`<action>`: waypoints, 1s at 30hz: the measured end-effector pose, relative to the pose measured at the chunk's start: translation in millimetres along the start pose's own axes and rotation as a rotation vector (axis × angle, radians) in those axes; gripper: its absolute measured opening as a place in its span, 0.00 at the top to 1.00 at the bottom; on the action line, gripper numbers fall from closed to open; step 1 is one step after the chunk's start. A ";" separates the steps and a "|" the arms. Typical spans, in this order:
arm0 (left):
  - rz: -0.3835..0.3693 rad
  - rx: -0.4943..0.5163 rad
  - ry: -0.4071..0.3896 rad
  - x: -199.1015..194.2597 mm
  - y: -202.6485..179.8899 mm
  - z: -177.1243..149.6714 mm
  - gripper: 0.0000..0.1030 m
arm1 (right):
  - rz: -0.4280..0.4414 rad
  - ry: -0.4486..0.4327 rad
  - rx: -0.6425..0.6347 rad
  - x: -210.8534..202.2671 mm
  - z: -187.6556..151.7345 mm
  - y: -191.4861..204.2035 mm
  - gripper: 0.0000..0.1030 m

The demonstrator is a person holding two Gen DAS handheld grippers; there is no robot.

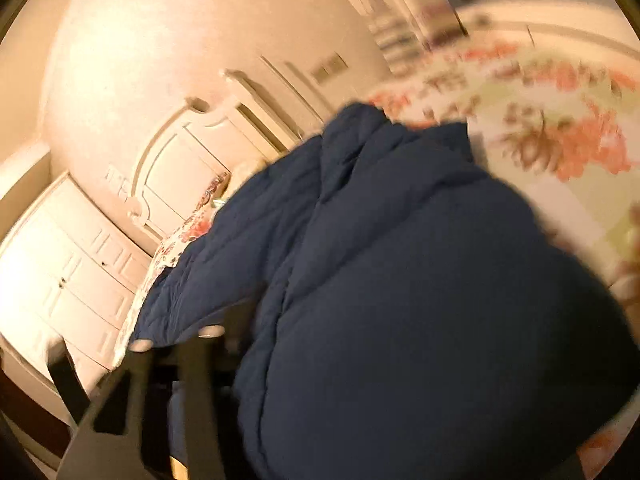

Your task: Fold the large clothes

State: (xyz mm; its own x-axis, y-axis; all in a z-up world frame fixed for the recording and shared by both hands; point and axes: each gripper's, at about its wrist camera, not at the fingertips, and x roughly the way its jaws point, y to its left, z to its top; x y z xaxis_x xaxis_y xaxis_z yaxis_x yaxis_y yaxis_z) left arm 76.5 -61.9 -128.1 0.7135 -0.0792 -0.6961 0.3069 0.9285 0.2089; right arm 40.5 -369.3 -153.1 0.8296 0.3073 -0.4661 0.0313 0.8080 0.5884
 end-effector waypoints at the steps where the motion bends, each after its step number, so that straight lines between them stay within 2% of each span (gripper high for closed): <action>1: -0.004 -0.005 -0.014 -5.4 1.5 9.1 0.06 | -0.011 -0.024 -0.052 -7.4 -1.3 6.4 0.56; 4: 0.039 -0.028 -0.072 -14.6 7.5 42.0 0.05 | -0.028 -0.079 -0.143 -22.7 -4.8 22.7 0.58; 6: 0.041 -0.048 -0.069 -2.8 12.7 82.0 0.05 | -0.046 -0.106 -0.205 -30.0 -5.8 34.1 0.58; 9: 0.061 -0.072 0.043 51.6 21.2 134.0 0.04 | -0.066 -0.139 -0.290 -42.0 -6.3 49.6 0.58; 10: 0.056 -0.079 0.110 82.7 22.3 152.1 0.05 | -0.075 -0.150 -0.325 -45.6 -6.3 56.6 0.58; 13: -0.005 -0.046 0.267 147.0 8.9 170.9 0.05 | -0.102 -0.167 -0.414 -50.1 -6.2 77.1 0.58; 15: -0.004 -0.033 0.268 157.1 5.6 170.2 0.05 | -0.120 -0.172 -0.477 -52.6 -5.7 91.1 0.58; 16: -0.016 -0.052 0.245 149.1 9.0 170.9 0.11 | -0.128 -0.173 -0.505 -52.9 -4.7 97.1 0.58; 17: -0.038 -0.069 0.224 139.0 12.2 168.8 0.16 | -0.131 -0.176 -0.528 -53.7 -3.8 102.2 0.58; 21: -0.128 -0.095 0.073 57.1 35.1 131.5 0.16 | -0.144 -0.176 -0.591 -53.0 -0.6 115.1 0.58; 23: -0.167 -0.055 0.021 13.7 32.9 94.4 0.13 | -0.144 -0.188 -0.613 -52.7 -0.4 124.1 0.58; 25: -0.220 0.038 0.026 -9.6 11.5 50.7 0.13 | -0.135 -0.200 -0.636 -53.5 -1.5 137.0 0.58; 26: -0.273 0.116 0.053 -14.3 -7.0 19.8 0.13 | -0.131 -0.205 -0.660 -52.8 -2.0 146.7 0.58; 27: -0.252 0.162 0.045 -17.1 -18.6 -2.8 0.12 | -0.125 -0.209 -0.684 -51.2 -3.0 154.0 0.58; 29: -0.144 0.213 -0.058 -31.1 -22.8 -31.0 0.12 | -0.106 -0.192 -0.770 -45.1 -12.9 180.6 0.58; 30: -0.155 0.208 -0.066 -39.9 -15.2 -37.5 0.13 | -0.111 -0.200 -0.817 -44.1 -19.3 192.3 0.58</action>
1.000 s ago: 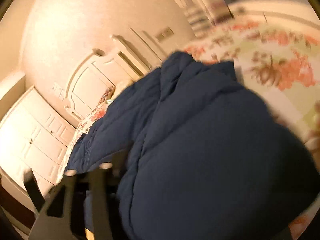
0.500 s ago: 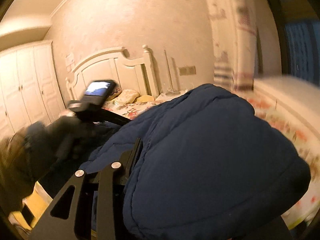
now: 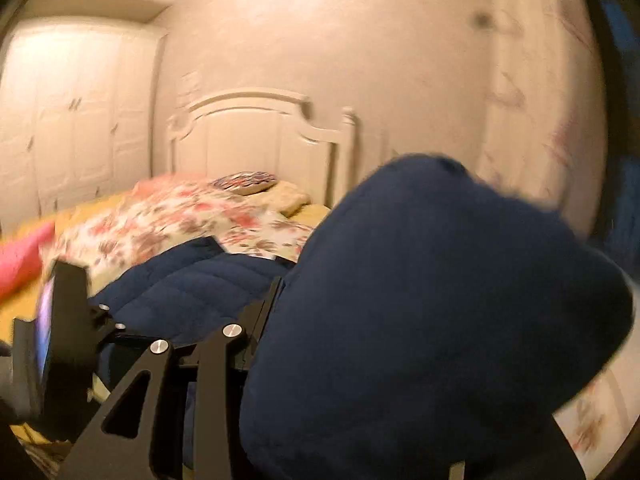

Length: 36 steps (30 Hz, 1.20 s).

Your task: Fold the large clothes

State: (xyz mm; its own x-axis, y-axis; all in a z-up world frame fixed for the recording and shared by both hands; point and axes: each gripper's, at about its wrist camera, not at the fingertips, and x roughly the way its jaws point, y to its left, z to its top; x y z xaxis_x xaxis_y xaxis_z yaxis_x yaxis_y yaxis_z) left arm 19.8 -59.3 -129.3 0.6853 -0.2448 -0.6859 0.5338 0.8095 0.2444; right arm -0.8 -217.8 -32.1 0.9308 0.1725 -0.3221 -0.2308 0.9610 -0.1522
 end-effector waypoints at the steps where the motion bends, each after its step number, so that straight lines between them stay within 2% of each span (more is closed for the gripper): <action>1: -0.052 -0.052 -0.018 -14.4 14.2 -5.1 0.12 | 0.006 -0.009 -0.061 0.5 7.5 17.1 0.57; 2: -0.077 -0.106 -0.046 -28.3 29.4 -9.4 0.12 | 0.014 -0.016 -0.114 1.7 14.5 32.9 0.57; 4: -0.053 -0.199 -0.117 -57.0 67.4 -18.5 0.12 | 0.017 -0.024 -0.210 7.9 25.7 61.1 0.57; 5: 0.012 -0.247 -0.161 -76.4 99.0 -24.9 0.12 | 0.020 -0.025 -0.259 12.7 30.6 77.5 0.57; 8: 0.191 -0.370 -0.208 -111.5 168.5 -37.6 0.11 | 0.057 -0.020 -0.445 33.5 34.9 146.4 0.56; 10: 0.294 -0.473 -0.228 -133.9 214.4 -48.7 0.11 | 0.101 0.024 -0.642 52.6 16.3 208.8 0.44; 11: 0.307 -0.506 -0.245 -142.2 228.5 -52.9 0.11 | 0.125 0.061 -0.731 61.3 2.8 231.6 0.39; 12: 0.300 -0.536 -0.259 -149.0 243.0 -57.2 0.09 | 0.155 0.132 -0.877 75.9 -25.6 263.7 0.28; 13: 0.296 -0.563 -0.261 -151.6 255.7 -59.3 0.08 | 0.096 0.117 -1.017 84.6 -55.1 286.9 0.28; 15: 0.302 -0.579 -0.237 -147.3 267.2 -55.5 0.08 | 0.006 0.032 -1.106 83.1 -74.4 302.9 0.28; 18: 0.199 -0.516 -0.205 -128.0 261.1 -32.3 0.07 | 0.062 0.095 -1.002 86.5 -57.8 292.8 0.25; 21: 0.060 -0.439 -0.184 -103.3 245.2 11.2 0.06 | 0.045 0.077 -1.000 84.2 -56.8 292.1 0.24; 23: -0.066 -0.406 -0.148 -68.4 240.7 51.0 0.05 | 0.032 0.065 -1.016 84.1 -58.8 291.3 0.24; 24: -0.083 -0.371 -0.111 -44.3 234.6 73.4 0.05 | 0.036 0.062 -1.014 83.3 -58.2 290.3 0.24; 25: -0.050 -0.316 -0.064 -18.8 227.2 91.1 0.05 | 0.040 0.060 -1.013 82.3 -58.9 288.5 0.24; 27: 0.006 -0.249 0.028 30.8 222.9 105.7 0.05 | 0.060 0.051 -1.020 76.1 -59.1 285.1 0.23; 29: 0.072 -0.202 0.130 87.3 225.9 102.4 0.02 | 0.160 0.041 -1.019 58.1 -58.2 275.3 0.17; 31: 0.003 -0.260 0.126 112.0 238.0 86.0 0.02 | 0.263 0.027 -0.977 38.1 -51.0 258.6 0.14; 32: -0.022 -0.316 0.123 115.8 247.6 77.8 0.02 | 0.348 0.016 -0.910 22.2 -41.8 241.8 0.13; 36: 0.015 -0.364 0.085 111.7 254.7 58.1 0.02 | 0.535 0.010 -0.595 0.3 -1.4 180.2 0.13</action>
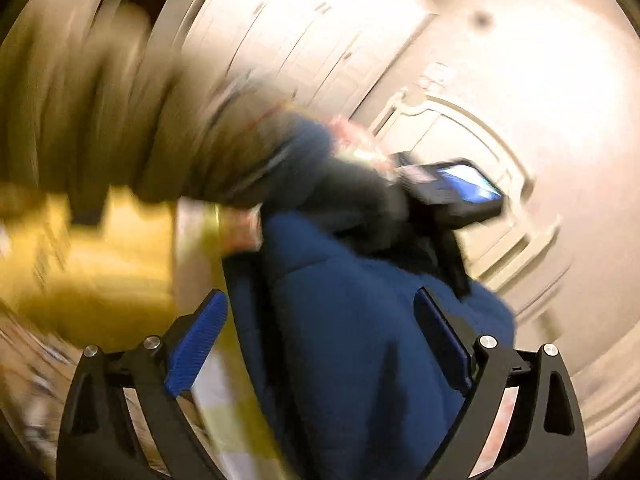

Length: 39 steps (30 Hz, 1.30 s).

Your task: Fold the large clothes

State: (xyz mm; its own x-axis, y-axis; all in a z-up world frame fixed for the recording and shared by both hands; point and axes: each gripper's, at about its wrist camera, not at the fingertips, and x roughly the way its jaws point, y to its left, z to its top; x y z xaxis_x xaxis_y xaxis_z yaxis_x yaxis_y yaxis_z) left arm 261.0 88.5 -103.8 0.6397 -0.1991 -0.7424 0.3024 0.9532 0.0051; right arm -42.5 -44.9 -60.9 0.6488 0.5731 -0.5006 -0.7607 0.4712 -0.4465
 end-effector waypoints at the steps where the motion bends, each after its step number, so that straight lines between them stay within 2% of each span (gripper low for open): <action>1: -0.004 -0.008 -0.004 0.6 2.1 -2.4 0.02 | 0.016 -0.019 0.067 -4.8 1.3 -15.3 0.13; 2: -0.007 -0.011 -0.006 -1.4 2.3 -2.5 0.02 | 0.024 -0.031 0.141 -6.0 4.8 -32.6 0.18; 3: -0.008 -0.012 -0.007 -1.4 2.5 -2.9 0.02 | 0.022 -0.031 0.187 -6.6 6.2 -44.6 0.29; 4: -0.007 -0.010 -0.007 -2.4 2.3 -2.1 0.02 | 0.022 -0.024 0.231 -4.4 7.5 -57.2 0.36; 7: -0.017 -0.010 -0.007 -3.6 4.0 1.4 0.02 | 0.036 0.047 0.229 26.9 20.1 -65.7 0.36; 10: -0.051 -0.018 -0.014 -5.8 6.5 1.3 0.02 | 0.122 0.240 0.104 85.0 11.2 -25.1 0.35; 12: -0.058 -0.021 -0.032 -9.1 9.9 -3.4 0.02 | 0.041 0.251 0.003 94.2 5.5 -0.9 0.35; 14: -0.018 -0.017 -0.052 -18.5 10.5 -7.5 0.02 | 0.015 0.258 -0.037 93.1 4.3 7.5 0.35; 16: 0.064 -0.003 -0.099 -43.1 10.0 -13.3 0.02 | 0.031 0.252 -0.013 87.8 0.8 6.2 0.35; 19: 0.116 -0.056 -0.188 -95.7 14.7 -34.2 0.03 | 0.038 0.248 0.001 87.7 -1.4 3.5 0.34; 22: 0.096 -0.118 -0.263 -143.3 17.3 -66.9 0.03 | 0.052 0.238 0.009 90.9 -0.2 -2.4 0.34; 25: 0.112 -0.172 -0.288 -175.3 12.9 -112.7 0.03 | 0.137 0.195 0.053 77.4 0.4 -22.2 0.35; 28: 0.115 -0.180 -0.272 -185.8 7.9 -138.4 0.03 | 0.153 0.131 0.125 47.0 -3.6 -59.3 0.35; 31: 0.110 -0.158 -0.284 -194.2 -2.9 -142.9 0.03 | 0.074 0.101 0.283 32.9 -13.0 -122.6 0.35; 35: 0.135 -0.063 -0.372 -208.5 -37.8 -128.7 0.02 | -0.028 0.076 0.489 41.3 -25.8 -207.7 0.35; 37: 0.129 -0.030 -0.347 -199.1 -51.0 -124.4 0.02 | -0.072 0.099 0.554 57.3 -28.8 -245.4 0.37; 39: 0.118 -0.025 -0.249 -168.7 -57.1 -127.9 0.02 | -0.092 0.136 0.590 87.0 -37.6 -269.7 0.43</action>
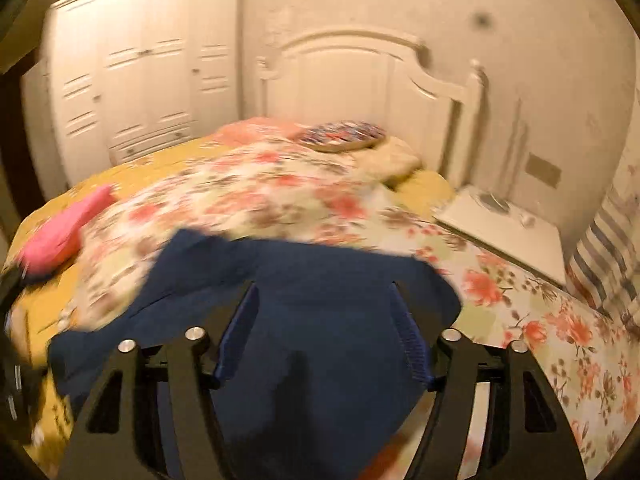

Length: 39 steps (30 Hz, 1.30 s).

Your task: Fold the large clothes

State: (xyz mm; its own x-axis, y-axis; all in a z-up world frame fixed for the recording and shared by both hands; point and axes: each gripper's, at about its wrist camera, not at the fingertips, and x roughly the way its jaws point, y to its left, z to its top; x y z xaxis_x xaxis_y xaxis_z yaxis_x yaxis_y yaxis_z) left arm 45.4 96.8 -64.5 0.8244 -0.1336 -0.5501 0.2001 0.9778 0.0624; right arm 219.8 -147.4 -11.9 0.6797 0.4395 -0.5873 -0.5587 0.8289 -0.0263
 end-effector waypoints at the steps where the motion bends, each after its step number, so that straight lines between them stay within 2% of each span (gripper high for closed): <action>1: -0.012 -0.008 0.052 14.2 -1.6 -9.0 0.02 | -0.001 0.040 0.022 21.3 3.1 -9.9 0.48; 2: -0.043 -0.071 0.073 25.4 3.7 -23.2 0.02 | -0.003 0.104 0.041 49.1 5.9 -18.4 0.51; 3: -0.077 -0.129 0.069 27.8 11.0 -30.4 0.02 | -0.007 0.136 0.028 72.2 5.2 -17.0 0.53; 5: -0.144 -0.221 0.082 31.8 26.4 -37.6 0.02 | -0.026 0.267 -0.014 123.3 -2.2 -15.7 0.53; 6: -0.145 -0.232 0.083 32.8 29.1 -37.6 0.02 | -0.015 0.298 0.010 135.8 -9.8 -14.8 0.53; 8: -0.133 -0.211 0.076 33.9 29.3 -36.7 0.02 | -0.017 0.332 0.026 147.1 -9.0 -14.4 0.53; 12: -0.142 -0.203 0.078 34.2 29.1 -38.0 0.02 | -0.114 0.390 -0.109 143.1 -2.0 7.9 0.53; 14: -0.143 -0.212 0.078 32.6 28.0 -40.3 0.02 | -0.180 0.359 -0.156 126.5 12.6 22.3 0.53; 15: -0.139 -0.212 0.074 31.6 26.9 -41.0 0.02 | -0.173 0.313 -0.168 114.3 20.1 30.1 0.53; 17: -0.133 -0.212 0.073 31.9 25.2 -42.5 0.02 | -0.087 0.198 -0.187 82.2 39.2 59.0 0.53; 19: -0.121 -0.197 0.072 30.9 23.2 -40.7 0.02 | -0.029 0.165 -0.255 68.5 47.6 91.4 0.53; 21: -0.107 -0.181 0.070 29.8 20.5 -39.6 0.02 | 0.006 0.185 -0.363 73.6 43.9 125.8 0.53; 22: -0.099 -0.175 0.070 29.3 19.4 -39.4 0.02 | -0.004 0.217 -0.404 84.2 38.5 136.8 0.53; 23: -0.094 -0.174 0.070 28.5 18.5 -39.5 0.02 | -0.020 0.253 -0.437 97.6 31.7 144.1 0.53; 24: -0.088 -0.175 0.069 27.9 18.6 -39.3 0.02 | -0.046 0.329 -0.472 125.9 16.7 151.0 0.53; 25: -0.080 -0.178 0.065 27.3 19.6 -38.7 0.02 | -0.060 0.379 -0.476 146.0 6.9 151.4 0.53; 28: -0.056 -0.161 0.078 27.9 20.7 -37.7 0.02 | -0.048 0.444 -0.434 168.0 7.3 147.6 0.52; 31: -0.060 -0.163 0.085 29.3 21.5 -38.8 0.02 | -0.072 0.443 -0.464 168.6 4.7 151.7 0.52; 36: -0.069 -0.169 0.099 30.2 21.6 -40.5 0.02 | -0.085 0.387 -0.466 158.7 2.7 149.6 0.52; 39: -0.060 -0.157 0.103 27.4 20.1 -39.7 0.02 | -0.046 0.327 -0.383 129.6 12.8 139.7 0.48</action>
State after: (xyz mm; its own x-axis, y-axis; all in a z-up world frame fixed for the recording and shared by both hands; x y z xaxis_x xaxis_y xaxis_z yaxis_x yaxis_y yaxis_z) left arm 51.0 119.3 -111.4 0.7531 -0.1834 -0.6318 0.1556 0.9828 -0.0998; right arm 235.9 29.8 -81.3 0.5575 0.2234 -0.7996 -0.7075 0.6317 -0.3168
